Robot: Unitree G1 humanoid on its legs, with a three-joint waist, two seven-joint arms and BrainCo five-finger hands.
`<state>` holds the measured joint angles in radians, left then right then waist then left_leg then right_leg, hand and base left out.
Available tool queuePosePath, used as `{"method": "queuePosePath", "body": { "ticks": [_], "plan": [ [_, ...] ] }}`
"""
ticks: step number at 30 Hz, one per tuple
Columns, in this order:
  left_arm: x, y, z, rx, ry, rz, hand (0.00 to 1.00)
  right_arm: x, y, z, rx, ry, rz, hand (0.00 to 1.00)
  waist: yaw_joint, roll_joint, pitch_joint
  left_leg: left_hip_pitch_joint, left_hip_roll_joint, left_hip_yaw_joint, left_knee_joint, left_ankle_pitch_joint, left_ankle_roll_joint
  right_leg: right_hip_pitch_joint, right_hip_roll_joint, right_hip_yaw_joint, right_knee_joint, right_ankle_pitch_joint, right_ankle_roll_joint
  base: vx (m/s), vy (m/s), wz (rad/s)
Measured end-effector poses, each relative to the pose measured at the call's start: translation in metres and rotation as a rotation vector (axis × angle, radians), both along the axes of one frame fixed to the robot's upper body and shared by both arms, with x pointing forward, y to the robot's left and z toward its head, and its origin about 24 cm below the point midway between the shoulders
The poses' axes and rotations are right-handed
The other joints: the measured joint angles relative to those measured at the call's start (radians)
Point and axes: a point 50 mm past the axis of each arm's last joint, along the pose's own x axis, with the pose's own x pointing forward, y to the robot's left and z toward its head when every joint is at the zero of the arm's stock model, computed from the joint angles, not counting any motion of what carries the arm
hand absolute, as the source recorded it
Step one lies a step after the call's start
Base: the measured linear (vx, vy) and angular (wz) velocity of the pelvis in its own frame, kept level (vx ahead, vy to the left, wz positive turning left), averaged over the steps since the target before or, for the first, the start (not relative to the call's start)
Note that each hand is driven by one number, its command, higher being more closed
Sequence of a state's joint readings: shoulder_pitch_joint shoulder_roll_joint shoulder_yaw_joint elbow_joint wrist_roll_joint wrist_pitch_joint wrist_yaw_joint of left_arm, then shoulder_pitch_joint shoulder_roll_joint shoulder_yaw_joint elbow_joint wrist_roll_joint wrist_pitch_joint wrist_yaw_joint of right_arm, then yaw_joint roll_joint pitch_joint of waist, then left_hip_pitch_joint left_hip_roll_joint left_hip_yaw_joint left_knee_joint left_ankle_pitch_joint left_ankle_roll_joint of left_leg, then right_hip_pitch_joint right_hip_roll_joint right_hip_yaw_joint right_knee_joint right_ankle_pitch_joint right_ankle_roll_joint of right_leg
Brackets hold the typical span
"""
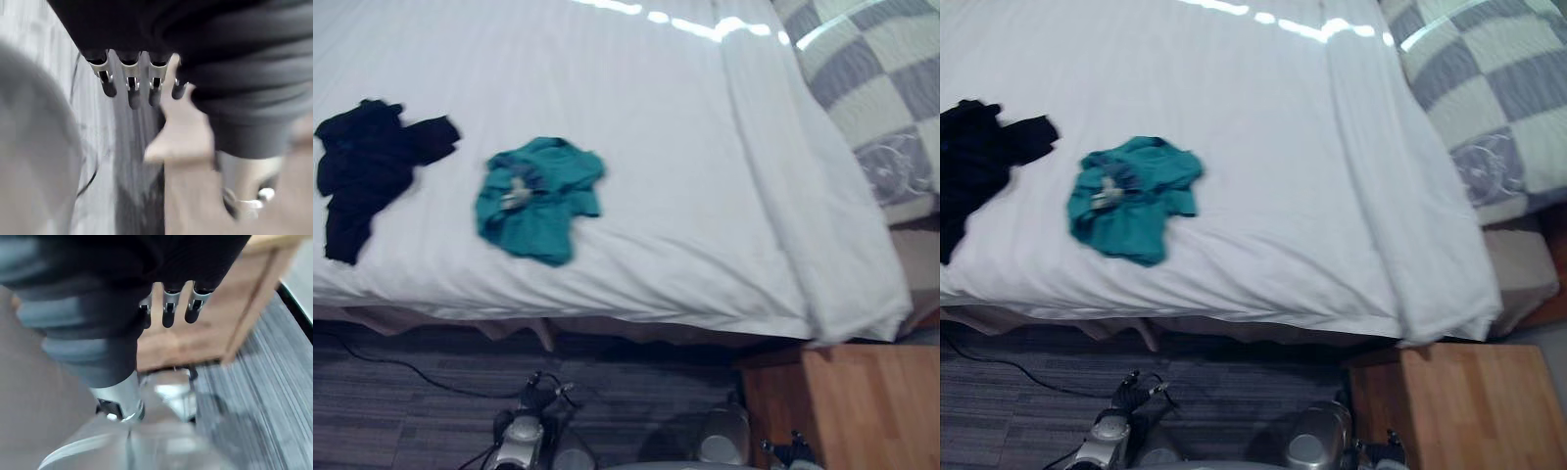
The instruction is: Tidy the bed and pick cloth on bed and put in laundry
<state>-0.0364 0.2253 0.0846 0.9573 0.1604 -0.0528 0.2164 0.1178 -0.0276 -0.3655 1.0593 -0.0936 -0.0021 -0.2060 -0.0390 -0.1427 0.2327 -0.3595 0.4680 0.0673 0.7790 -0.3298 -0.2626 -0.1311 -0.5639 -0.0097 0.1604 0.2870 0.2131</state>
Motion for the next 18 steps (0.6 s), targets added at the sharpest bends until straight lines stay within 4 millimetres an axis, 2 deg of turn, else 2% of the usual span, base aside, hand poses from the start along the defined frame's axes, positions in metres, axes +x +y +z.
{"method": "queuePosePath", "body": {
  "ticks": [1, 2, 3, 4, 5, 7, 8, 9, 10, 11, 12, 14, 16, 17, 18],
  "plan": [
    [-0.003, -0.001, -0.003, -0.001, 0.018, 0.009, 0.00, 0.002, -0.006, 0.001, -0.015, -0.004, 0.008, 0.00, 0.007, 0.020, 0.008, 0.007, -0.005, 0.016, 0.027, -0.044, 0.001, 0.005, -0.001, 0.003, -0.056, 0.138, -0.109, -0.13, 1.007, -0.67],
    [-0.004, -0.001, -0.005, 0.004, 0.041, 0.014, 0.00, 0.008, -0.006, 0.002, -0.016, -0.006, 0.029, 0.00, 0.006, 0.009, 0.003, 0.049, -0.053, 0.106, 0.030, -0.068, 0.023, -0.049, -0.034, -0.038, 0.020, 0.206, -0.202, -0.08, 0.930, -0.66],
    [-0.007, -0.008, -0.009, -0.015, 0.055, 0.017, 0.00, 0.008, -0.008, 0.003, -0.028, -0.002, 0.037, 0.00, 0.006, 0.019, 0.003, 0.094, -0.076, 0.149, 0.008, -0.054, 0.033, -0.084, -0.020, -0.114, 0.153, 0.055, -0.166, 0.01, 0.940, -0.62],
    [-0.012, -0.012, -0.012, -0.026, 0.065, 0.023, 0.00, 0.008, -0.009, 0.003, -0.035, 0.005, 0.054, 0.00, 0.007, 0.031, 0.000, 0.116, -0.081, 0.182, -0.013, -0.049, 0.045, -0.087, 0.012, -0.167, 0.206, -0.040, -0.140, 0.08, 0.566, -0.72],
    [-0.023, -0.013, -0.016, -0.036, 0.092, 0.021, 0.00, 0.012, -0.008, 0.003, -0.047, 0.004, 0.114, 0.00, 0.004, 0.061, -0.008, 0.170, -0.095, 0.243, -0.095, -0.022, 0.082, -0.081, 0.126, -0.264, 0.300, -0.221, -0.096, 0.05, 0.669, -0.76],
    [-0.027, -0.012, -0.018, -0.036, 0.121, 0.004, 0.00, 0.019, -0.001, 0.005, -0.033, -0.028, 0.186, 0.00, -0.006, 0.071, -0.011, 0.225, -0.154, 0.273, -0.256, 0.056, 0.115, -0.068, 0.286, -0.299, 0.364, -0.371, -0.034, -0.01, 0.486, -0.37],
    [-0.027, -0.013, -0.019, -0.041, 0.129, -0.003, 0.00, 0.019, 0.003, 0.005, -0.023, -0.036, 0.202, 0.00, -0.012, 0.070, -0.011, 0.239, -0.178, 0.275, -0.315, 0.086, 0.125, -0.055, 0.333, -0.298, 0.359, -0.410, -0.027, 0.02, 0.300, 0.33],
    [-0.025, -0.019, -0.019, -0.053, 0.137, -0.043, 0.00, 0.017, 0.010, 0.005, 0.001, -0.049, 0.221, 0.00, -0.025, 0.070, -0.011, 0.277, -0.235, 0.275, -0.437, 0.151, 0.151, -0.015, 0.439, -0.286, 0.306, -0.470, -0.043, 0.06, 0.224, 0.58],
    [-0.024, -0.028, -0.021, -0.080, 0.142, -0.066, 0.00, 0.014, 0.013, 0.005, 0.012, -0.049, 0.227, 0.00, -0.033, 0.068, -0.011, 0.308, -0.286, 0.275, -0.514, 0.193, 0.167, 0.042, 0.499, -0.281, 0.213, -0.486, -0.093, 0.07, 0.261, 0.59],
    [-0.024, -0.034, -0.022, -0.091, 0.146, -0.077, 0.00, 0.012, 0.013, 0.005, 0.017, -0.047, 0.228, 0.00, -0.033, 0.060, -0.015, 0.321, -0.313, 0.273, -0.538, 0.205, 0.175, 0.079, 0.507, -0.283, 0.162, -0.482, -0.145, 0.04, 0.179, 0.46],
    [-0.023, -0.045, -0.024, -0.115, 0.147, -0.096, 0.00, 0.016, 0.010, 0.006, 0.011, -0.057, 0.229, 0.00, -0.032, 0.072, -0.007, 0.339, -0.353, 0.266, -0.555, 0.213, 0.187, 0.121, 0.489, -0.268, 0.111, -0.486, -0.182, 0.00, 0.142, 0.42],
    [-0.020, -0.057, -0.024, -0.143, 0.136, -0.136, 0.00, 0.018, 0.007, 0.008, 0.000, -0.073, 0.224, 0.00, -0.036, 0.083, -0.001, 0.339, -0.380, 0.246, -0.538, 0.220, 0.199, 0.146, 0.457, -0.281, 0.099, -0.489, -0.188, -0.03, 0.095, 0.41],
    [-0.015, -0.068, -0.021, -0.164, 0.113, -0.176, 0.00, 0.027, 0.003, 0.010, -0.014, -0.090, 0.245, 0.00, -0.029, 0.105, 0.011, 0.259, -0.384, 0.240, -0.387, 0.217, 0.203, 0.141, 0.429, -0.291, 0.117, -0.503, -0.171, -0.07, 0.061, 0.33],
    [-0.013, -0.071, -0.020, -0.166, 0.106, -0.191, 0.00, 0.030, 0.001, 0.011, -0.019, -0.095, 0.255, 0.00, -0.030, 0.106, 0.013, 0.233, -0.385, 0.239, -0.333, 0.217, 0.203, 0.141, 0.421, -0.294, 0.126, -0.514, -0.166, -0.11, 0.083, 0.36],
    [-0.010, -0.079, -0.019, -0.182, 0.090, -0.213, 0.00, 0.036, -0.003, 0.013, -0.027, -0.095, 0.280, 0.00, -0.031, 0.134, 0.029, 0.192, -0.384, 0.239, -0.242, 0.228, 0.184, 0.141, 0.402, -0.295, 0.157, -0.537, -0.157, -0.14, 0.119, 0.36]
  ]
}}
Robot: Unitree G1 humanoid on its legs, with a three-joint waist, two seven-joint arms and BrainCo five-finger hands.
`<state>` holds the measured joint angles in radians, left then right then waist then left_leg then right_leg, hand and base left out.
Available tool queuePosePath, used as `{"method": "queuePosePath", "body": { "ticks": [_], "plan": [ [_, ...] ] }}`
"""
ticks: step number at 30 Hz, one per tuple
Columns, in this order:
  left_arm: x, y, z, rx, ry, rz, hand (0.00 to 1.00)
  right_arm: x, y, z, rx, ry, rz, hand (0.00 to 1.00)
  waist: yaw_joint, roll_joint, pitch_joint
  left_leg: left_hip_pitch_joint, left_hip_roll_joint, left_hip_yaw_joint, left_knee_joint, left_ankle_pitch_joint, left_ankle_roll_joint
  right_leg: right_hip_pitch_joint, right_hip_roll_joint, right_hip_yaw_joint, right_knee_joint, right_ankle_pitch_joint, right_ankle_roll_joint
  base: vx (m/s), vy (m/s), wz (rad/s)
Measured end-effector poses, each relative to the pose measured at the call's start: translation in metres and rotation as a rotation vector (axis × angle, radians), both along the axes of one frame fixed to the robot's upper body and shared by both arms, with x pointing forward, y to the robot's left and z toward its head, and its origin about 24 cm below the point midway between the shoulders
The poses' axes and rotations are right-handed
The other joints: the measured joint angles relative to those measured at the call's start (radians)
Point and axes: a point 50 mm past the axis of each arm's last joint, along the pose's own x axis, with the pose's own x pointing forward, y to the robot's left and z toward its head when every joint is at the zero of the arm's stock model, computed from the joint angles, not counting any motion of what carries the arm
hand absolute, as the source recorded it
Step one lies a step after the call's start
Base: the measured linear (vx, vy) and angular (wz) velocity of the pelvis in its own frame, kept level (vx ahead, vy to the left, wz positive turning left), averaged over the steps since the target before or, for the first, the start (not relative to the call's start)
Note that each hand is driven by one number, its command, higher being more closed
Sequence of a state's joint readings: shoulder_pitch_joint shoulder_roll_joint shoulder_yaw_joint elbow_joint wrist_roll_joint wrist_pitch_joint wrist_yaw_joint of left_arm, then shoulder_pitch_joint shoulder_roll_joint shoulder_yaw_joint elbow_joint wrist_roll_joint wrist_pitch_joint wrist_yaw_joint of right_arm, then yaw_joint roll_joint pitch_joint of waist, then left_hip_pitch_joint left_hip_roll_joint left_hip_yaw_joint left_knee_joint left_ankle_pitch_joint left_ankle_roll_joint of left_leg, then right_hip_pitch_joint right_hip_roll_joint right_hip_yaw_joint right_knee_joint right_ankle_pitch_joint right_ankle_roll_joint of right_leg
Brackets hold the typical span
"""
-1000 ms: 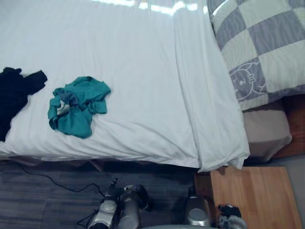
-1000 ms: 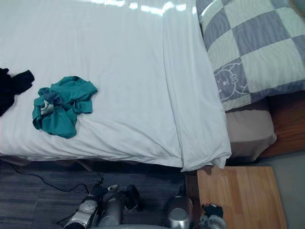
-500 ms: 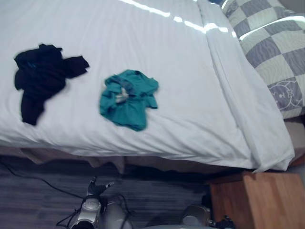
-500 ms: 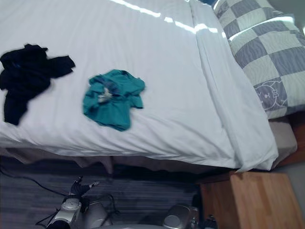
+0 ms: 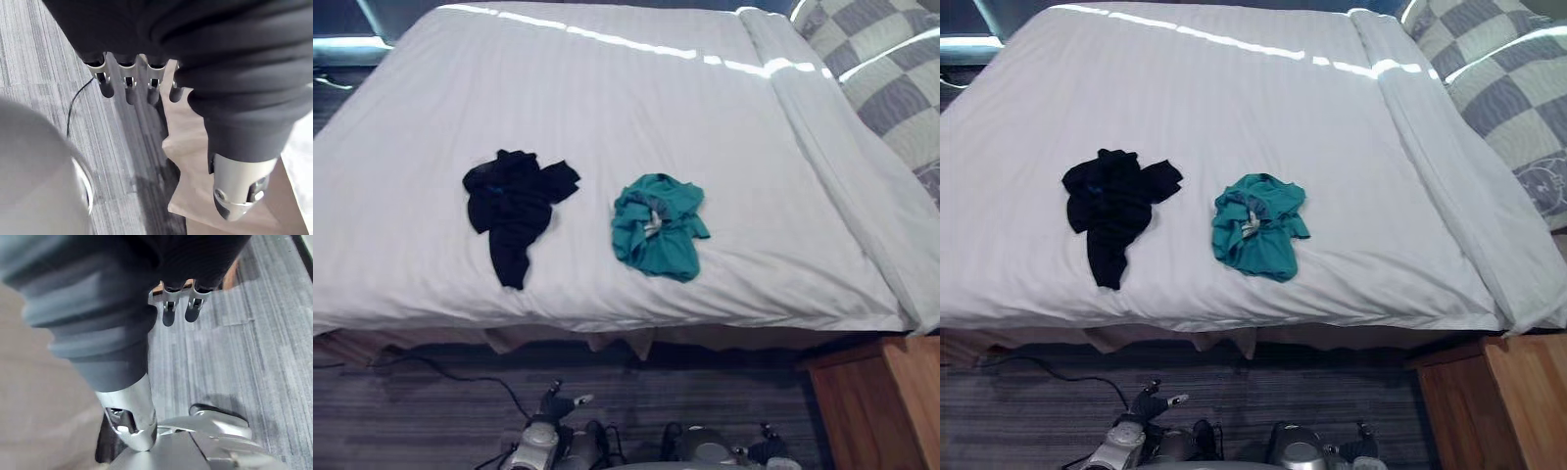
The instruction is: Tidy the bed and pick cloth on bed and put in laundry
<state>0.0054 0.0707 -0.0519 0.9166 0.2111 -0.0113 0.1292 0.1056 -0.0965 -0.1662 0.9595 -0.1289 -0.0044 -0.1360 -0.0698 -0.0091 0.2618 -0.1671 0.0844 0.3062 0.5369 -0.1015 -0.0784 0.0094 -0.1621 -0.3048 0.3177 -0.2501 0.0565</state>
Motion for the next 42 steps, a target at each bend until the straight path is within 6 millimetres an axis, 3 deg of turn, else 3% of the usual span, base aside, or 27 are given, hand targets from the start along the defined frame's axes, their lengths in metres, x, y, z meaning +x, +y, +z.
{"method": "queuePosePath", "body": {
  "ticks": [1, 2, 3, 4, 6, 7, 9, 10, 11, 12, 13, 14, 16, 17, 18, 19, 20, 21, 22, 23, 24, 25, 28, 34, 39, 42],
  "plan": [
    [0.004, -0.004, 0.002, -0.007, -0.015, -0.014, 0.00, 0.004, -0.004, 0.001, -0.007, -0.001, 0.007, 0.00, -0.003, -0.006, 0.008, -0.025, -0.003, 0.005, 0.044, 0.032, -0.049, 0.000, -0.035, 0.001, 0.020, -0.005, 0.001, -0.14, 0.122, 0.31],
    [0.007, -0.006, 0.003, -0.007, -0.022, -0.024, 0.00, 0.007, -0.006, 0.002, -0.012, -0.004, 0.009, 0.00, -0.003, -0.019, 0.015, -0.034, -0.005, 0.026, 0.074, 0.038, -0.062, -0.008, -0.059, -0.003, 0.022, 0.001, -0.007, -0.16, 0.172, 0.03],
    [0.008, -0.007, 0.004, -0.006, -0.032, -0.034, 0.00, 0.012, -0.010, 0.005, -0.024, -0.020, 0.010, 0.00, 0.001, 0.017, 0.017, -0.054, 0.077, 0.110, 0.176, -0.007, -0.007, -0.014, -0.070, -0.004, 0.011, 0.021, 0.005, -0.11, 0.223, -0.19],
    [0.005, -0.005, 0.003, 0.003, -0.022, -0.037, 0.00, 0.018, -0.011, 0.007, -0.028, -0.037, 0.015, 0.00, -0.005, 0.037, 0.017, -0.043, 0.158, 0.171, 0.202, -0.048, 0.033, -0.013, -0.070, 0.002, -0.001, 0.034, 0.017, -0.08, 0.256, -0.26],
    [0.001, -0.002, 0.000, 0.030, -0.003, -0.064, 0.00, 0.027, -0.008, 0.009, -0.022, -0.059, 0.021, 0.00, -0.029, 0.042, 0.015, -0.004, 0.234, 0.201, 0.078, -0.066, 0.049, -0.016, -0.098, 0.004, -0.007, 0.062, 0.060, 0.07, 0.252, 0.00],
    [0.003, -0.003, 0.001, 0.033, -0.005, -0.068, 0.00, 0.029, -0.007, 0.010, -0.022, -0.063, 0.023, 0.00, -0.030, 0.042, 0.015, 0.002, 0.247, 0.193, 0.031, -0.064, 0.046, -0.020, -0.108, 0.003, -0.007, 0.067, 0.069, 0.09, 0.340, 0.22],
    [0.014, -0.006, 0.005, 0.045, -0.041, -0.103, 0.00, 0.033, -0.007, 0.011, -0.035, -0.067, 0.050, 0.00, -0.029, 0.033, 0.013, -0.005, 0.289, 0.089, -0.183, -0.035, 0.010, -0.048, -0.169, 0.000, -0.008, 0.095, 0.121, 0.09, 0.441, 0.32],
    [0.016, -0.007, 0.006, 0.047, -0.047, -0.111, 0.00, 0.035, -0.007, 0.012, -0.038, -0.070, 0.056, 0.00, -0.028, 0.033, 0.013, -0.008, 0.296, 0.065, -0.216, -0.028, 0.002, -0.049, -0.182, -0.002, -0.010, 0.101, 0.137, 0.12, 0.538, 0.38],
    [0.018, -0.009, 0.007, 0.048, -0.059, -0.127, 0.00, 0.035, -0.006, 0.011, -0.041, -0.067, 0.069, 0.00, -0.026, 0.035, 0.009, -0.015, 0.304, 0.027, -0.268, -0.016, -0.004, -0.047, -0.218, -0.004, -0.017, 0.113, 0.186, 0.14, 0.572, 0.40],
    [0.017, -0.010, 0.006, 0.055, -0.053, -0.150, 0.00, 0.037, -0.006, 0.012, -0.048, -0.069, 0.085, 0.00, -0.026, 0.041, -0.002, -0.033, 0.297, 0.039, -0.240, 0.097, -0.096, -0.032, -0.254, -0.001, -0.036, 0.122, 0.205, 0.14, 0.583, 0.42],
    [0.017, -0.010, 0.006, 0.061, -0.049, -0.160, 0.00, 0.036, -0.003, 0.010, -0.042, -0.061, 0.088, 0.00, -0.027, 0.009, -0.004, -0.048, 0.274, 0.040, -0.198, 0.064, -0.095, -0.020, -0.285, 0.014, -0.055, 0.131, 0.205, 0.23, 0.673, 0.50],
    [0.015, 0.001, 0.006, 0.095, -0.038, -0.161, 0.00, 0.033, 0.009, 0.007, -0.006, -0.052, 0.094, 0.00, -0.019, -0.043, -0.028, -0.093, 0.225, 0.037, -0.086, -0.005, -0.075, -0.001, -0.324, 0.038, -0.099, 0.199, 0.181, 0.21, 0.539, 0.26],
    [0.014, 0.010, 0.006, 0.110, -0.033, -0.148, 0.00, 0.036, 0.016, 0.006, 0.018, -0.063, 0.106, 0.00, 0.002, -0.049, -0.032, -0.086, 0.228, 0.060, -0.031, -0.066, -0.047, 0.001, -0.339, 0.031, -0.098, 0.321, 0.134, 0.17, 0.442, -0.14],
    [0.011, 0.015, 0.005, 0.124, -0.019, -0.145, 0.00, 0.042, 0.023, 0.008, 0.031, -0.079, 0.119, 0.00, 0.017, -0.048, -0.032, -0.048, 0.224, 0.096, -0.047, -0.075, -0.034, -0.018, -0.354, 0.000, -0.070, 0.389, 0.046, 0.13, 0.416, -0.73],
    [0.010, 0.020, 0.005, 0.136, -0.008, -0.135, 0.00, 0.049, 0.038, 0.008, 0.063, -0.090, 0.161, 0.00, 0.029, -0.043, -0.029, 0.036, 0.217, 0.144, -0.112, -0.075, -0.021, -0.073, -0.381, -0.123, 0.061, 0.372, -0.089, 0.14, 0.440, -0.74],
    [0.009, 0.021, 0.004, 0.139, -0.003, -0.134, 0.00, 0.049, 0.045, 0.007, 0.082, -0.088, 0.179, 0.00, 0.029, -0.041, -0.029, 0.064, 0.215, 0.157, -0.142, -0.069, -0.014, -0.087, -0.373, -0.159, 0.114, 0.323, -0.083, 0.12, 0.343, -0.56],
    [0.004, 0.022, 0.003, 0.142, 0.010, -0.136, 0.00, 0.055, 0.052, 0.009, 0.097, -0.109, 0.209, 0.00, 0.023, -0.034, -0.034, 0.110, 0.210, 0.167, -0.210, -0.047, -0.009, -0.098, -0.305, -0.179, 0.137, 0.241, 0.000, 0.10, 0.249, -0.06],
    [0.004, 0.022, 0.002, 0.142, 0.011, -0.140, 0.00, 0.055, 0.054, 0.010, 0.102, -0.116, 0.210, 0.00, 0.014, -0.028, -0.040, 0.127, 0.208, 0.163, -0.257, -0.025, -0.007, -0.108, -0.220, -0.164, 0.111, 0.200, 0.041, 0.08, 0.150, 0.11],
    [0.005, 0.022, 0.003, 0.143, 0.010, -0.142, 0.00, 0.055, 0.054, 0.010, 0.103, -0.116, 0.209, 0.00, 0.011, -0.029, -0.041, 0.137, 0.200, 0.159, -0.283, -0.011, -0.008, -0.111, -0.173, -0.141, 0.085, 0.185, 0.058, 0.09, 0.081, 0.37],
    [0.003, 0.022, 0.001, 0.141, 0.019, -0.146, 0.00, 0.050, 0.053, 0.008, 0.104, -0.110, 0.196, 0.00, 0.008, -0.036, -0.045, 0.156, 0.172, 0.152, -0.332, 0.017, -0.009, -0.108, -0.094, -0.078, -0.001, 0.170, 0.075, 0.11, 0.008, 0.40],
    [0.002, 0.022, 0.001, 0.143, 0.025, -0.147, 0.00, 0.047, 0.051, 0.007, 0.107, -0.105, 0.181, 0.00, 0.006, -0.044, -0.047, 0.165, 0.151, 0.146, -0.353, 0.028, -0.011, -0.099, -0.065, -0.051, -0.059, 0.165, 0.059, 0.13, -0.039, 0.36],
    [-0.002, 0.020, -0.002, 0.137, 0.045, -0.143, 0.00, 0.047, 0.043, 0.008, 0.097, -0.111, 0.142, 0.00, 0.004, -0.025, -0.046, 0.187, 0.149, 0.139, -0.389, 0.051, -0.023, -0.068, -0.046, -0.044, -0.094, 0.188, 0.033, 0.10, -0.054, 0.19],
    [-0.007, 0.018, -0.005, 0.130, 0.068, -0.135, 0.00, 0.044, 0.033, 0.008, 0.091, -0.112, 0.083, 0.00, 0.003, 0.008, -0.047, 0.232, 0.143, 0.149, -0.490, 0.109, -0.044, -0.052, -0.027, -0.040, -0.109, 0.188, 0.040, 0.03, -0.058, 0.09],
    [-0.020, 0.033, -0.007, 0.092, 0.083, 0.046, 0.00, 0.023, 0.006, 0.004, 0.083, -0.094, -0.189, 0.00, 0.005, 0.007, -0.051, 0.272, 0.142, 0.206, -0.544, 0.128, -0.056, -0.059, -0.004, 0.009, -0.141, 0.197, 0.030, -0.03, -0.010, -0.23],
    [-0.039, 0.064, -0.007, 0.096, 0.097, 0.293, 0.00, -0.032, -0.015, -0.006, 0.086, -0.007, -0.504, 0.00, 0.001, 0.025, -0.059, 0.271, 0.130, 0.247, -0.572, 0.130, -0.055, -0.082, 0.002, 0.045, -0.165, 0.219, 0.028, -0.01, 0.023, -0.21],
    [-0.050, 0.098, -0.001, 0.119, 0.087, 0.493, 0.00, -0.064, -0.033, -0.006, 0.069, 0.011, -0.705, 0.00, -0.003, 0.044, -0.070, 0.283, 0.123, 0.247, -0.580, 0.131, -0.054, -0.082, 0.001, 0.053, -0.168, 0.221, 0.030, 0.07, 0.014, -0.07]
  ]
}}
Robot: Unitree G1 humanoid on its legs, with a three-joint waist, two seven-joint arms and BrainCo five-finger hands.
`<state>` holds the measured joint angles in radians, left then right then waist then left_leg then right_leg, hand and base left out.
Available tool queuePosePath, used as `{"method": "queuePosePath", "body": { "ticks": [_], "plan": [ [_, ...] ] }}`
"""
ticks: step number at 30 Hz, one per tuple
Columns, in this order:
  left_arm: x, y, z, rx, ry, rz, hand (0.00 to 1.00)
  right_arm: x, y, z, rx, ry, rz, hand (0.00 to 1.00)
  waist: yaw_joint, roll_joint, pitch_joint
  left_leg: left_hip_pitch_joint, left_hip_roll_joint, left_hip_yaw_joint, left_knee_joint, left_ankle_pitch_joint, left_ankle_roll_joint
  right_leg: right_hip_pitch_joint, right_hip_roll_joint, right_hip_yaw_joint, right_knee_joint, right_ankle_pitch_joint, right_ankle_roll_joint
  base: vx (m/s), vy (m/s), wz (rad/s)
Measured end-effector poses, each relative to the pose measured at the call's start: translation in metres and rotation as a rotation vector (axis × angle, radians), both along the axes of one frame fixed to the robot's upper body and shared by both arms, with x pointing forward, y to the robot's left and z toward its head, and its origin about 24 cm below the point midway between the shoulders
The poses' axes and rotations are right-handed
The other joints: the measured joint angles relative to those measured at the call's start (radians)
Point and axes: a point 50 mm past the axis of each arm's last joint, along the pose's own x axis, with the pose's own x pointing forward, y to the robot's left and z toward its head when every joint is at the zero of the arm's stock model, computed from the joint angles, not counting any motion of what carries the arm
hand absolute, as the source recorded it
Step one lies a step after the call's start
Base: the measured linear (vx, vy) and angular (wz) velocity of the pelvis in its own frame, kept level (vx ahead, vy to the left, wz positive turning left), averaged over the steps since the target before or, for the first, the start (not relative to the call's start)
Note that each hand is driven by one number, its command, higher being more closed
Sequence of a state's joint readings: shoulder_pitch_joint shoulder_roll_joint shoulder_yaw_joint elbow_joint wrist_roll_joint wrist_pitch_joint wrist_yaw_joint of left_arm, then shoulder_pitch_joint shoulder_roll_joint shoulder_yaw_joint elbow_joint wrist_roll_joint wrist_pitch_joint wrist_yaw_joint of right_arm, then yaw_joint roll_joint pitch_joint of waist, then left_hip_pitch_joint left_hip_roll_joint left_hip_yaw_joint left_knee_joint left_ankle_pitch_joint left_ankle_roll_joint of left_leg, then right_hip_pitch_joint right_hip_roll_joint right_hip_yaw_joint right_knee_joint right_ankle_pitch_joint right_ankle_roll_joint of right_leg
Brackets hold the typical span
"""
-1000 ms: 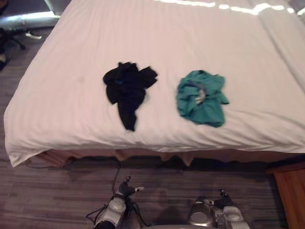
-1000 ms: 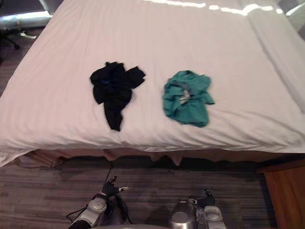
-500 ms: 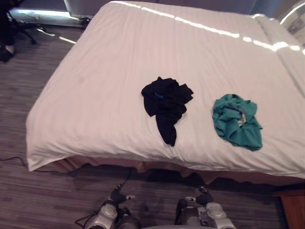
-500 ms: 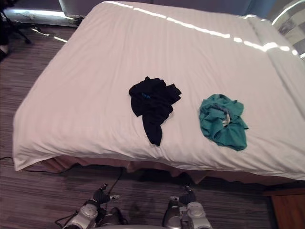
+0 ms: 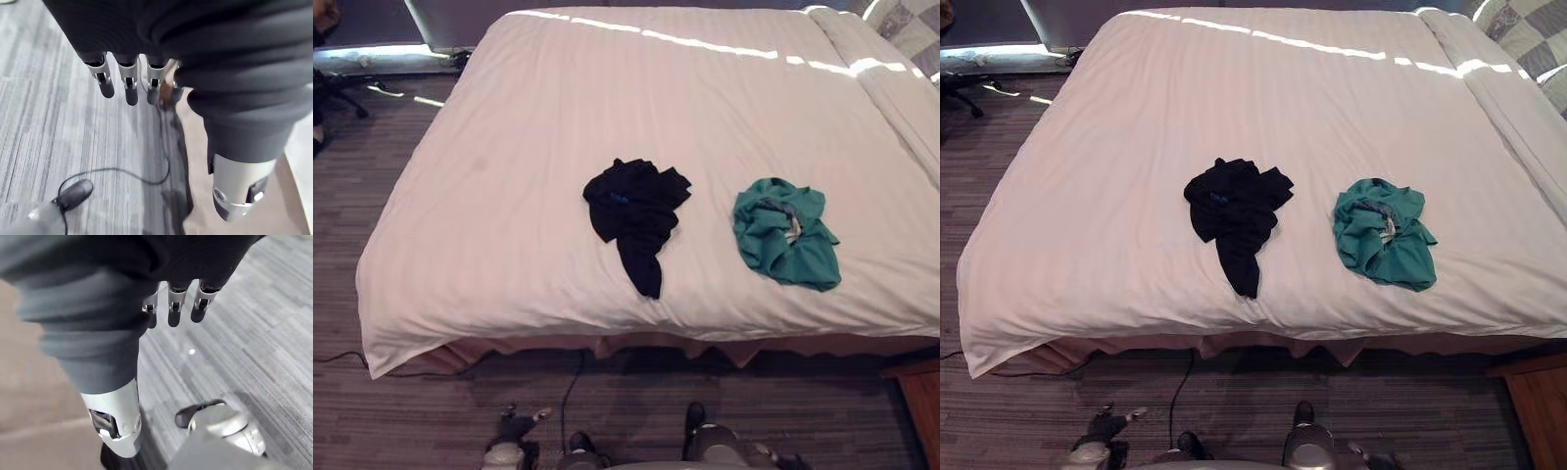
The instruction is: Tidy the bed and pick cloth on bed and put in laundry
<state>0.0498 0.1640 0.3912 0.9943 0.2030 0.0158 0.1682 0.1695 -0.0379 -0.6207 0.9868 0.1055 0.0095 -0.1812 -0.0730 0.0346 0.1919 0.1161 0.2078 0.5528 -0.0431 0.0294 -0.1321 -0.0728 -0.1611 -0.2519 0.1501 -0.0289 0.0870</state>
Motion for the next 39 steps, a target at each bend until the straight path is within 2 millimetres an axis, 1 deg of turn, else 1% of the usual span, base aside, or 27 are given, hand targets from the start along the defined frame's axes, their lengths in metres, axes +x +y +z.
{"method": "queuePosePath", "body": {
  "ticks": [4, 6, 7, 8, 9, 10, 12, 13, 14, 15, 16, 17, 19, 20, 21, 22, 23, 24, 25, 26, 27, 28, 29, 31, 33, 37, 39],
  "plan": [
    [-0.012, 0.065, 0.027, 0.147, -0.072, 0.248, 0.00, -0.025, -0.034, 0.015, -0.115, -0.033, -0.231, 0.00, -0.010, 0.028, -0.037, 0.001, -0.004, -0.005, -0.014, 0.002, -0.002, 0.006, 0.001, -0.011, -0.015, 0.000, 0.000, 0.06, 0.009, 0.03],
    [-0.011, 0.086, 0.042, 0.220, -0.111, 0.295, 0.00, -0.027, -0.051, 0.028, -0.205, -0.070, -0.258, 0.00, -0.024, 0.036, -0.056, 0.000, -0.009, -0.015, -0.017, 0.002, -0.002, 0.023, 0.002, -0.026, -0.031, 0.000, 0.001, 0.04, 0.015, 0.19],
    [-0.004, 0.099, 0.055, 0.281, -0.151, 0.297, 0.00, -0.025, -0.064, 0.041, -0.281, -0.105, -0.283, 0.00, -0.023, 0.038, -0.069, 0.002, -0.010, -0.018, -0.019, 0.002, -0.002, 0.029, 0.002, -0.028, -0.037, 0.001, 0.002, 0.04, 0.014, 0.18],
    [0.001, 0.103, 0.061, 0.305, -0.175, 0.294, 0.00, -0.024, -0.069, 0.046, -0.311, -0.121, -0.290, 0.00, -0.023, 0.039, -0.073, 0.003, -0.011, -0.020, -0.019, 0.002, -0.002, 0.033, 0.002, -0.030, -0.040, 0.001, 0.002, 0.02, 0.003, 0.09],
    [0.014, 0.110, 0.075, 0.353, -0.234, 0.284, 0.00, -0.017, -0.080, 0.057, -0.373, -0.164, -0.292, 0.00, -0.023, 0.037, -0.080, 0.003, -0.012, -0.023, -0.018, 0.002, -0.002, 0.032, 0.002, -0.032, -0.036, 0.001, 0.003, -0.01, -0.004, -0.06],
    [0.031, 0.115, 0.096, 0.422, -0.322, 0.248, 0.00, -0.001, -0.092, 0.073, -0.453, -0.221, -0.267, 0.00, -0.019, 0.031, -0.082, 0.003, -0.014, -0.012, -0.014, 0.001, -0.003, 0.001, -0.003, -0.014, 0.011, -0.013, 0.012, -0.04, -0.009, -0.25],
    [0.048, 0.121, 0.120, 0.500, -0.427, 0.211, 0.00, 0.024, -0.104, 0.092, -0.540, -0.294, -0.224, 0.00, -0.014, 0.014, -0.081, 0.005, -0.017, 0.031, -0.009, -0.001, -0.002, -0.069, -0.024, 0.002, 0.103, -0.048, 0.005, -0.08, -0.022, -0.52],
    [0.064, 0.125, 0.142, 0.539, -0.528, 0.210, 0.00, 0.043, -0.112, 0.106, -0.603, -0.334, -0.192, 0.00, -0.001, -0.003, -0.070, 0.015, -0.021, 0.059, 0.001, -0.007, -0.006, -0.108, -0.057, -0.027, 0.173, -0.087, -0.016, -0.07, -0.023, -0.53],
    [0.071, 0.126, 0.150, 0.553, -0.569, 0.210, 0.00, 0.050, -0.114, 0.112, -0.625, -0.347, -0.177, 0.00, 0.001, -0.012, -0.064, 0.018, -0.020, 0.066, 0.014, -0.014, -0.009, -0.113, -0.066, -0.037, 0.193, -0.094, -0.020, -0.06, -0.051, -0.49],
    [0.084, 0.123, 0.166, 0.574, -0.660, 0.214, 0.00, 0.063, -0.120, 0.124, -0.678, -0.365, -0.117, 0.00, 0.000, -0.017, -0.057, 0.014, 0.000, 0.070, 0.064, -0.039, -0.017, -0.113, -0.063, -0.040, 0.216, -0.101, -0.016, -0.01, -0.068, -0.24],
    [0.088, 0.122, 0.172, 0.580, -0.691, 0.213, 0.00, 0.068, -0.123, 0.129, -0.701, -0.375, -0.094, 0.00, -0.001, -0.014, -0.055, 0.010, 0.010, 0.070, 0.091, -0.052, -0.021, -0.108, -0.057, -0.040, 0.215, -0.103, -0.017, 0.03, -0.124, -0.36],
    [0.100, 0.115, 0.191, 0.596, -0.797, 0.182, 0.00, 0.085, -0.132, 0.159, -0.811, -0.443, -0.032, 0.00, -0.006, 0.009, -0.046, -0.006, 0.071, 0.081, 0.198, -0.107, -0.025, -0.095, -0.028, -0.038, 0.213, -0.118, -0.025, 0.06, -0.107, -0.36],
    [0.106, 0.111, 0.207, 0.614, -0.876, 0.165, 0.00, 0.095, -0.137, 0.182, -0.899, -0.488, 0.009, 0.00, -0.001, 0.026, -0.034, -0.014, 0.111, 0.087, 0.272, -0.129, -0.018, -0.088, -0.009, -0.036, 0.212, -0.132, -0.047, 0.06, -0.111, -0.44],
    [0.114, 0.105, 0.221, 0.617, -0.957, 0.146, 0.00, 0.102, -0.145, 0.201, -0.970, -0.517, 0.034, 0.00, -0.001, 0.030, -0.031, -0.062, 0.162, 0.071, 0.416, -0.123, 0.011, -0.078, 0.006, -0.030, 0.198, -0.137, -0.063, 0.08, -0.200, -0.38],
    [0.119, 0.102, 0.225, 0.612, -0.986, 0.136, 0.00, 0.108, -0.148, 0.210, -1.003, -0.530, 0.050, 0.00, -0.002, 0.033, -0.029, -0.092, 0.183, 0.034, 0.492, -0.109, 0.043, -0.052, 0.021, -0.023, 0.172, -0.130, -0.080, 0.07, -0.184, -0.27],
    [0.121, 0.101, 0.226, 0.610, -0.995, 0.130, 0.00, 0.110, -0.149, 0.215, -1.016, -0.539, 0.058, 0.00, -0.006, 0.035, -0.027, -0.111, 0.191, 0.005, 0.531, -0.097, 0.060, -0.037, 0.026, -0.017, 0.156, -0.127, -0.088, 0.10, -0.092, -0.11],
    [0.126, 0.097, 0.229, 0.603, -1.010, 0.114, 0.00, 0.120, -0.150, 0.225, -1.051, -0.562, 0.082, 0.00, -0.017, 0.022, -0.013, -0.161, 0.183, -0.091, 0.590, -0.107, 0.051, -0.002, 0.028, -0.006, 0.111, -0.110, -0.114, 0.10, 0.028, -0.27],
    [0.130, 0.091, 0.232, 0.600, -1.027, 0.081, 0.00, 0.135, -0.147, 0.237, -1.081, -0.607, 0.121, 0.00, -0.015, 0.015, -0.009, -0.179, 0.101, -0.183, 0.539, -0.176, -0.004, 0.012, 0.014, 0.021, 0.081, -0.096, -0.123, 0.11, 0.035, -0.39],
    [0.132, 0.087, 0.234, 0.599, -1.039, 0.065, 0.00, 0.140, -0.147, 0.242, -1.096, -0.623, 0.132, 0.00, -0.013, 0.011, -0.006, -0.181, 0.064, -0.212, 0.489, -0.190, 0.006, 0.011, 0.007, 0.036, 0.072, -0.087, -0.111, 0.07, 0.062, -0.60],
    [0.136, 0.082, 0.237, 0.597, -1.058, 0.037, 0.00, 0.147, -0.146, 0.250, -1.121, -0.642, 0.163, 0.00, -0.012, 0.022, -0.008, -0.165, 0.013, -0.225, 0.346, -0.158, 0.023, 0.007, 0.009, 0.048, 0.059, -0.065, -0.079, 0.10, 0.110, -0.56],
    [0.145, 0.072, 0.247, 0.594, -1.108, -0.003, 0.00, 0.151, -0.147, 0.258, -1.153, -0.646, 0.185, 0.00, -0.010, 0.065, -0.004, -0.152, 0.011, -0.193, 0.229, -0.083, 0.055, 0.003, 0.047, 0.056, 0.057, -0.058, -0.051, 0.08, 0.103, -0.47],
    [0.148, 0.070, 0.252, 0.593, -1.130, -0.008, 0.00, 0.151, -0.146, 0.255, -1.143, -0.642, 0.184, 0.00, -0.007, 0.061, -0.005, -0.140, 0.008, -0.186, 0.214, -0.076, 0.046, 0.003, 0.042, 0.063, 0.059, -0.059, -0.047, 0.11, 0.098, -0.28],
    [0.156, 0.064, 0.257, 0.587, -1.155, -0.031, 0.00, 0.155, -0.143, 0.254, -1.138, -0.644, 0.202, 0.00, -0.010, 0.044, -0.005, -0.126, -0.009, -0.178, 0.181, -0.062, 0.044, -0.001, 0.035, 0.065, 0.053, -0.047, -0.027, 0.07, 0.024, -0.17],
    [0.168, 0.050, 0.263, 0.573, -1.178, -0.092, 0.00, 0.166, -0.137, 0.260, -1.147, -0.677, 0.233, 0.00, -0.025, 0.020, 0.007, -0.108, -0.034, -0.164, 0.133, -0.051, 0.056, 0.000, 0.021, 0.073, 0.032, -0.033, -0.009, 0.09, 0.082, -0.12],
    [0.179, 0.035, 0.264, 0.567, -1.182, -0.172, 0.00, 0.180, -0.130, 0.269, -1.159, -0.718, 0.277, 0.00, -0.026, 0.010, 0.008, -0.092, -0.049, -0.135, 0.104, -0.049, 0.059, 0.000, 0.016, 0.096, 0.001, -0.012, 0.005, 0.07, 0.091, -0.27],
    [0.197, 0.015, 0.274, 0.546, -1.210, -0.262, 0.00, 0.198, -0.120, 0.282, -1.171, -0.767, 0.360, 0.00, -0.030, 0.010, 0.012, -0.096, -0.061, -0.125, 0.081, -0.043, 0.063, -0.004, 0.012, 0.100, -0.032, 0.007, 0.009, 0.03, 0.026, -0.10],
    [0.210, 0.004, 0.275, 0.541, -1.190, -0.321, 0.00, 0.214, -0.110, 0.294, -1.182, -0.820, 0.407, 0.00, -0.037, 0.014, 0.020, -0.124, -0.064, -0.125, 0.078, -0.037, 0.064, -0.034, 0.007, 0.101, -0.033, 0.013, 0.006, 0.00, 0.000, 0.00]
  ]
}}
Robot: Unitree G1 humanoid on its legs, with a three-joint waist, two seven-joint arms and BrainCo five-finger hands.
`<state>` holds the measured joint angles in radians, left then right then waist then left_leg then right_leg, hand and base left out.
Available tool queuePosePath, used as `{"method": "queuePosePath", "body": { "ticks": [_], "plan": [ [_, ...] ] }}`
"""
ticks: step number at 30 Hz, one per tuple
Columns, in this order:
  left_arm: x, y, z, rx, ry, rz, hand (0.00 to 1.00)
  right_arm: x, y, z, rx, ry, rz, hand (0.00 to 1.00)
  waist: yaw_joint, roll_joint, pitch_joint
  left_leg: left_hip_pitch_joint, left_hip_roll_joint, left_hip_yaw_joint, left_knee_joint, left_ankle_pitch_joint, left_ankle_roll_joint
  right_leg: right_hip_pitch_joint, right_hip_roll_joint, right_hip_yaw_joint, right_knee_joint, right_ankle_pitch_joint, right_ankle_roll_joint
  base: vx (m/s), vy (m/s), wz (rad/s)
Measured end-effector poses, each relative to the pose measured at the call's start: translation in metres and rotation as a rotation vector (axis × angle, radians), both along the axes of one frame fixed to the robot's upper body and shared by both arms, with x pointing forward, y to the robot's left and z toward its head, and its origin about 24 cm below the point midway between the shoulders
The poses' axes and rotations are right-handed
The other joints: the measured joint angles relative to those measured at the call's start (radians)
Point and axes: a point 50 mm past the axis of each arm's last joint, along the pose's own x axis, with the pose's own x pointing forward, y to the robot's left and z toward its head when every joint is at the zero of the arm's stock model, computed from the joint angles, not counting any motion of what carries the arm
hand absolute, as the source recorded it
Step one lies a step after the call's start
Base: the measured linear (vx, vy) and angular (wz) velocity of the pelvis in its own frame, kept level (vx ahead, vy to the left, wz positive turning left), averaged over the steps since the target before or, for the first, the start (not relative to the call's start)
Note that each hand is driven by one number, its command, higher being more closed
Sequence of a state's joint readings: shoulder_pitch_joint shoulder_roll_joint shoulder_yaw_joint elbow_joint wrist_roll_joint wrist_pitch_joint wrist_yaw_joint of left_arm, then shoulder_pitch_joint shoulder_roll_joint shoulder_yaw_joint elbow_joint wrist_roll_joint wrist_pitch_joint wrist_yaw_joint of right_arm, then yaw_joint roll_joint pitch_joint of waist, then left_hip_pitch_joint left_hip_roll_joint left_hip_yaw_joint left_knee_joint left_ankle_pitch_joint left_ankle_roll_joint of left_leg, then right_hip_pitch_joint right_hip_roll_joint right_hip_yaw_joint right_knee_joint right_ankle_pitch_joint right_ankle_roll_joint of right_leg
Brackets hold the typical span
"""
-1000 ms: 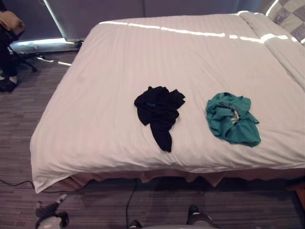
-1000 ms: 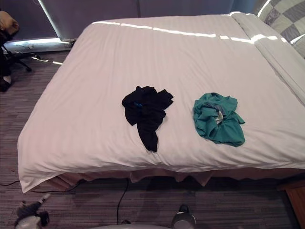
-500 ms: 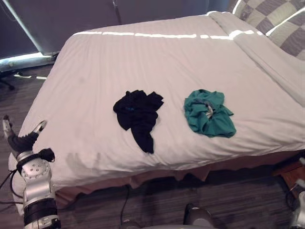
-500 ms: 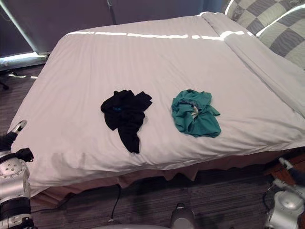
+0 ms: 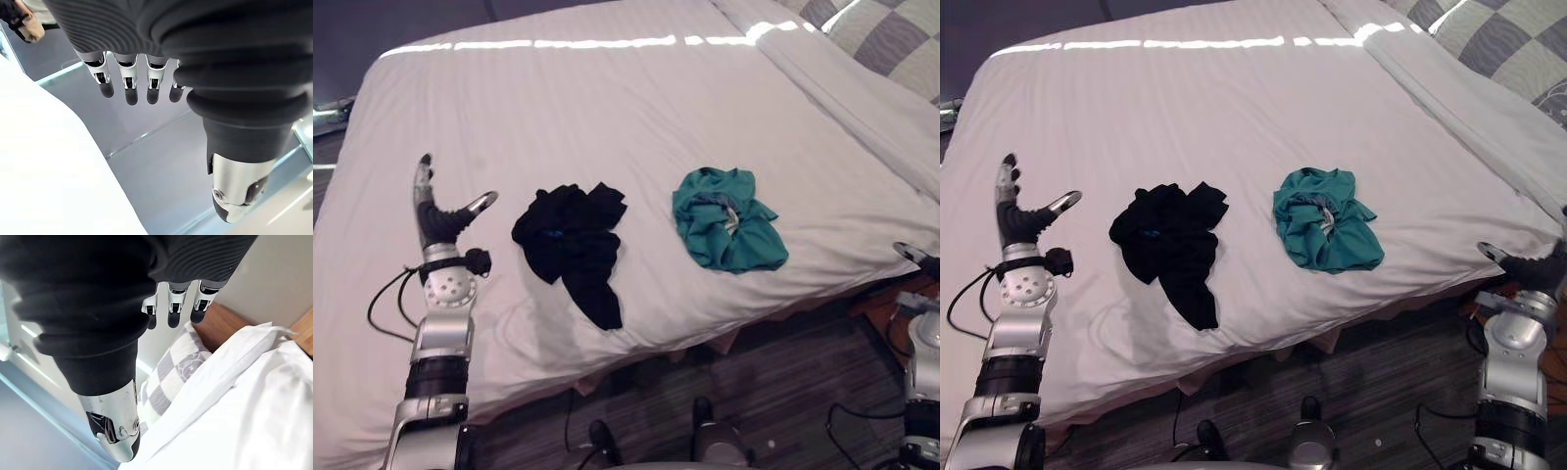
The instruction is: Tidy the bed and pick cloth on bed and put in laundry
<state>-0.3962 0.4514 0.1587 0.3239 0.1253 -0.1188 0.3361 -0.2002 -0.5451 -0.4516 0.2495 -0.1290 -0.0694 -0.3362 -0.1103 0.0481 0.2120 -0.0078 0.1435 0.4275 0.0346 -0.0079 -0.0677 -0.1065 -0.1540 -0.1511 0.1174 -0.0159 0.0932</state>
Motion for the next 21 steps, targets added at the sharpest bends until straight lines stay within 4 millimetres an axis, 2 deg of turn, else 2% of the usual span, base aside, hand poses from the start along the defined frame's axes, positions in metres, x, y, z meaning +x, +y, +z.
{"method": "queuePosePath", "body": {
  "ticks": [2, 5, 7, 11, 12, 17, 19, 20, 21],
  "plan": [
    [0.011, -0.007, 0.003, 0.021, 0.027, -0.021, 0.00, 0.012, 0.007, 0.016, -0.029, -0.036, 0.044, 0.00, -0.011, 0.003, 0.030, -0.034, -0.002, 0.000, 0.000, 0.011, 0.001, -0.034, -0.003, 0.000, 0.000, 0.013, -0.001, -0.02, 0.005, 0.01],
    [0.025, -0.013, 0.009, 0.047, 0.050, -0.034, 0.00, 0.022, 0.014, 0.032, -0.045, -0.084, 0.074, 0.00, -0.010, 0.002, 0.064, -0.080, -0.002, 0.000, 0.000, 0.024, 0.004, -0.079, -0.003, 0.002, -0.001, 0.030, -0.005, -0.07, 0.008, 0.00],
    [0.035, -0.019, 0.014, 0.092, 0.079, -0.041, 0.00, 0.031, 0.026, 0.048, -0.078, -0.127, 0.125, 0.00, -0.007, 0.000, 0.093, -0.123, -0.002, 0.017, -0.002, 0.033, 0.009, -0.131, 0.000, 0.018, -0.010, 0.052, -0.007, -0.08, 0.007, -0.14],
    [0.047, -0.024, 0.018, 0.166, 0.130, -0.029, 0.00, 0.035, 0.037, 0.065, -0.124, -0.180, 0.162, 0.00, -0.007, -0.002, 0.135, -0.158, -0.003, 0.037, 0.000, 0.036, 0.010, -0.171, -0.001, 0.035, -0.023, 0.078, -0.008, -0.03, 0.007, -0.16],
    [0.050, -0.026, 0.019, 0.187, 0.143, -0.027, 1.00, 0.035, 0.037, 0.066, -0.132, -0.180, 0.160, 0.00, -0.010, -0.002, 0.141, -0.170, -0.003, 0.037, 0.000, 0.040, 0.014, -0.180, -0.002, 0.035, -0.027, 0.085, -0.006, 0.00, 0.000, 0.00],
    [0.064, -0.038, 0.029, 0.324, 0.196, -0.051, 1.00, 0.034, 0.037, 0.070, -0.159, -0.183, 0.156, 0.00, -0.011, -0.004, 0.193, -0.198, -0.003, 0.013, 0.015, 0.042, 0.017, -0.183, -0.007, 0.012, -0.030, 0.088, -0.007, 0.01, 0.014, 0.14],
    [0.066, -0.042, 0.034, 0.364, 0.190, -0.053, 1.00, 0.034, 0.039, 0.078, -0.171, -0.207, 0.163, 0.00, -0.007, -0.003, 0.202, -0.219, -0.003, 0.011, 0.016, 0.046, 0.017, -0.203, -0.007, 0.011, -0.030, 0.092, -0.008, -0.01, 0.012, 0.07],
    [0.067, -0.043, 0.041, 0.403, 0.175, -0.049, 1.00, 0.037, 0.042, 0.092, -0.183, -0.255, 0.173, 0.00, 0.005, -0.003, 0.219, -0.234, -0.004, 0.011, 0.016, 0.052, 0.012, -0.217, -0.009, 0.011, -0.030, 0.098, -0.008, 0.00, 0.000, 0.00],
    [0.068, -0.044, 0.043, 0.411, 0.170, -0.052, 1.00, 0.038, 0.043, 0.096, -0.188, -0.266, 0.176, 0.00, 0.011, -0.003, 0.225, -0.234, -0.004, 0.011, 0.016, 0.053, 0.013, -0.217, -0.009, 0.011, -0.030, 0.098, -0.008, 0.00, 0.000, 0.00]
  ]
}}
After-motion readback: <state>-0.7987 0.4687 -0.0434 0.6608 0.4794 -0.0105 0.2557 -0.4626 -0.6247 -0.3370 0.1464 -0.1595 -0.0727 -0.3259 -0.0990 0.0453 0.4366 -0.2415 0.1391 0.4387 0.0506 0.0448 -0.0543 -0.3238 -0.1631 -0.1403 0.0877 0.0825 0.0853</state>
